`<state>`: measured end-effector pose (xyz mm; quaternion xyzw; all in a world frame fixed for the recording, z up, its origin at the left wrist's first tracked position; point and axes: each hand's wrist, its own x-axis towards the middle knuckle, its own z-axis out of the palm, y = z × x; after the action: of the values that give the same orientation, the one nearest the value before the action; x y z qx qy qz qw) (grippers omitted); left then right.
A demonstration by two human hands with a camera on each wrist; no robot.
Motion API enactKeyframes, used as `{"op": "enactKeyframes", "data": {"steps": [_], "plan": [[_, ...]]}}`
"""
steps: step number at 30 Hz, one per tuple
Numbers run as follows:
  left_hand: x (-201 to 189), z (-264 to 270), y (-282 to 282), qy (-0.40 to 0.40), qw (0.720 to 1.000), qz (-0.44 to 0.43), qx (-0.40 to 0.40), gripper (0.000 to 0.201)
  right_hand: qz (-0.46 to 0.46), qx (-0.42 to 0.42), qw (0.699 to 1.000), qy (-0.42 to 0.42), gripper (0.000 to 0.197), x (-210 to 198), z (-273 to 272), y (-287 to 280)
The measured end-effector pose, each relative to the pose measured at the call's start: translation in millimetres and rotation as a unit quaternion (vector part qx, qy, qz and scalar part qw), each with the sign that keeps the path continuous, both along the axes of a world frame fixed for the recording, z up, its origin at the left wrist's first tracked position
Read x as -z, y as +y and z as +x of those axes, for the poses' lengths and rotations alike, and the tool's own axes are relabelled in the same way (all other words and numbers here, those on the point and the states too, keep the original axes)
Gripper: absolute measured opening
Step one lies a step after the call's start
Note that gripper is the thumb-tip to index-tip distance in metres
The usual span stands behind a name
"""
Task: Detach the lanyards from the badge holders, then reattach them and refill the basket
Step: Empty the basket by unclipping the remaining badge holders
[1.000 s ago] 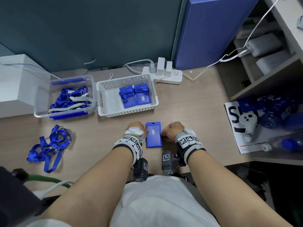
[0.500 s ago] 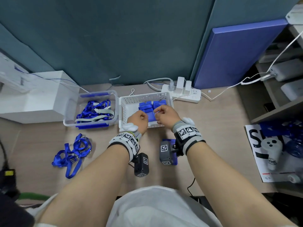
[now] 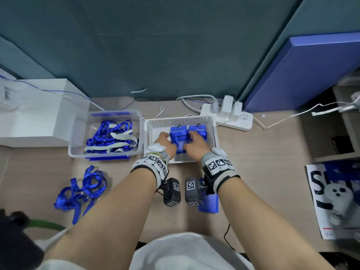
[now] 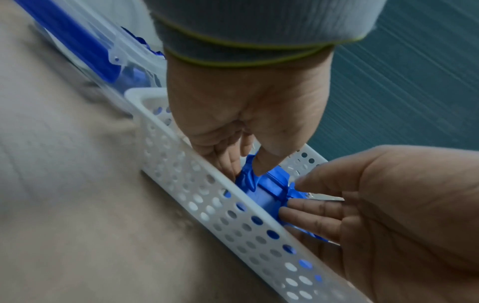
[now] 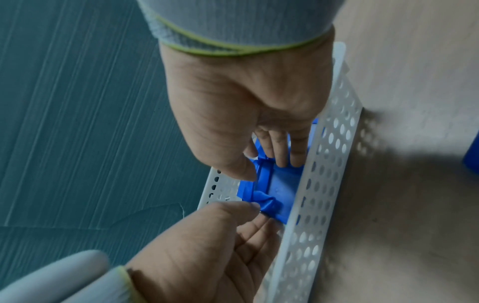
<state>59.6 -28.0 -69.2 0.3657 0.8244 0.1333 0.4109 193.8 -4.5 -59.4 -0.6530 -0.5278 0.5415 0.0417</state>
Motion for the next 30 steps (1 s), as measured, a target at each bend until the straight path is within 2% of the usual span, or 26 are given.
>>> {"op": "enactKeyframes", "data": {"steps": [3, 7, 11, 15, 18, 22, 25, 27, 30], "plan": [[13, -6, 8, -0.008, 1.0, -0.007, -0.012, 0.048, -0.004, 0.022, 1.0, -0.004, 0.068, 7, -1, 9], [13, -11, 11, -0.031, 0.999, -0.001, 0.016, 0.015, -0.012, 0.05, 0.999, 0.004, 0.059, 16, 1, 13], [6, -15, 10, -0.047, 0.998, 0.035, 0.018, 0.016, -0.022, 0.081, 0.995, 0.05, 0.053, 18, 0, 14], [-15, -20, 2, -0.085, 0.992, 0.085, 0.025, 0.016, 0.037, 0.117, 0.99, 0.069, 0.039, -9, -1, 10], [-27, -22, -9, -0.129, 0.985, 0.11, 0.02, 0.008, 0.074, 0.131, 0.984, 0.094, 0.034, -29, 1, 3], [-43, -24, -34, -0.198, 0.97, 0.142, 0.014, 0.018, 0.091, 0.118, 0.981, 0.128, 0.03, -33, 3, -10], [-54, -20, -57, -0.21, 0.963, 0.166, -0.003, 0.01, 0.104, 0.075, 0.982, 0.142, 0.022, -56, 2, -32], [-57, -20, -69, -0.194, 0.963, 0.187, -0.004, 0.027, 0.111, 0.066, 0.98, 0.152, 0.03, -63, 3, -45], [-68, -26, -88, -0.128, 0.963, 0.221, 0.086, 0.051, 0.138, 0.069, 0.975, 0.162, 0.025, -65, 2, -68]]}}
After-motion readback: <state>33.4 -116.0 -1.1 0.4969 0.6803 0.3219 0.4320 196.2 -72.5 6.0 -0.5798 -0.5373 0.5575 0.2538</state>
